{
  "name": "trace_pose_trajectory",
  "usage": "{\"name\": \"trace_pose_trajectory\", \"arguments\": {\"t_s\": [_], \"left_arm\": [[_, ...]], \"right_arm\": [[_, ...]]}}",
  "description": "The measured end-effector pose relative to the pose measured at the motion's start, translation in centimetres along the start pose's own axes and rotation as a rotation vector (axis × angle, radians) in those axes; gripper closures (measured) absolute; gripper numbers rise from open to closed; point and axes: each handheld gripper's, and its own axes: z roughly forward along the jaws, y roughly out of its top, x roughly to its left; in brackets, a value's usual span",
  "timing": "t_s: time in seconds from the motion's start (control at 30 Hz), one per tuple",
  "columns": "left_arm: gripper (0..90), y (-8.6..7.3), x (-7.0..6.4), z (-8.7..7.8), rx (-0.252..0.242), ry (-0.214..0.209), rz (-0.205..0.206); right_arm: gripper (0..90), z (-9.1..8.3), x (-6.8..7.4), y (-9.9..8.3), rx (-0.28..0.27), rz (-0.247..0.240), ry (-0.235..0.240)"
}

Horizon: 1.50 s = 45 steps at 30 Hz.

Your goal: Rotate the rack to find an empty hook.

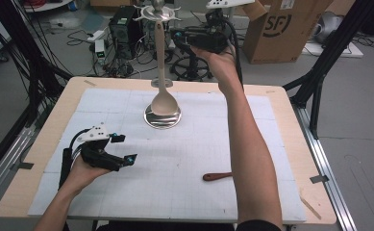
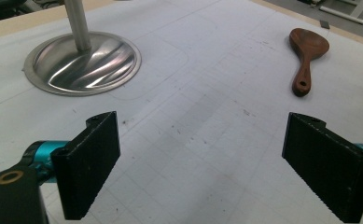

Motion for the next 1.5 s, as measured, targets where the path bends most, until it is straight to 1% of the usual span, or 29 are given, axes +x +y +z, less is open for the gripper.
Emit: {"name": "trace_pose_trajectory", "arguments": {"t_s": [0.23, 0.33, 0.4, 0.57, 0.67, 0.77, 0.9, 1.17, 1.27, 1.5], "left_arm": [[11.8, -0.1, 0.0, 0.0, 0.000, -0.001, -0.002], [11.9, -0.3, 0.0, -0.1, 0.010, 0.005, -0.001], [11.9, -0.3, 0.0, -0.1, 0.007, 0.007, -0.007], [11.9, -0.3, -0.1, -0.3, 0.004, 0.010, -0.007], [11.9, -0.3, 0.0, -0.4, 0.000, 0.011, -0.005], [11.9, -0.3, 0.0, -0.4, 0.000, 0.010, -0.009], [11.9, -0.3, 0.0, -0.5, -0.002, 0.010, -0.007], [11.9, -0.3, 0.0, -0.6, -0.002, 0.012, -0.010], [11.8, -0.3, 0.0, -0.6, -0.003, 0.011, -0.015], [11.9, -0.3, 0.1, -0.6, -0.001, 0.013, -0.012]], "right_arm": [[89.2, 0.1, -0.2, -0.1, 0.001, 0.004, -0.007], [89.2, 0.2, -0.4, -0.1, -0.005, 0.007, -0.010], [89.2, 0.5, -0.4, -0.1, -0.010, 0.009, -0.010], [89.2, 1.2, -0.3, -0.3, 0.005, 0.007, -0.007], [89.2, 1.5, -0.4, -0.3, -0.003, 0.010, -0.011], [89.2, 1.7, -0.4, -0.2, 0.002, 0.008, -0.016], [89.2, 1.7, -0.4, -0.1, -0.009, 0.010, -0.021], [89.2, 2.0, -0.4, -0.2, -0.008, 0.012, -0.036], [89.2, 2.2, -0.4, -0.2, -0.011, 0.013, -0.032], [89.2, 2.8, -0.1, -0.2, -0.013, 0.007, -0.025]]}}
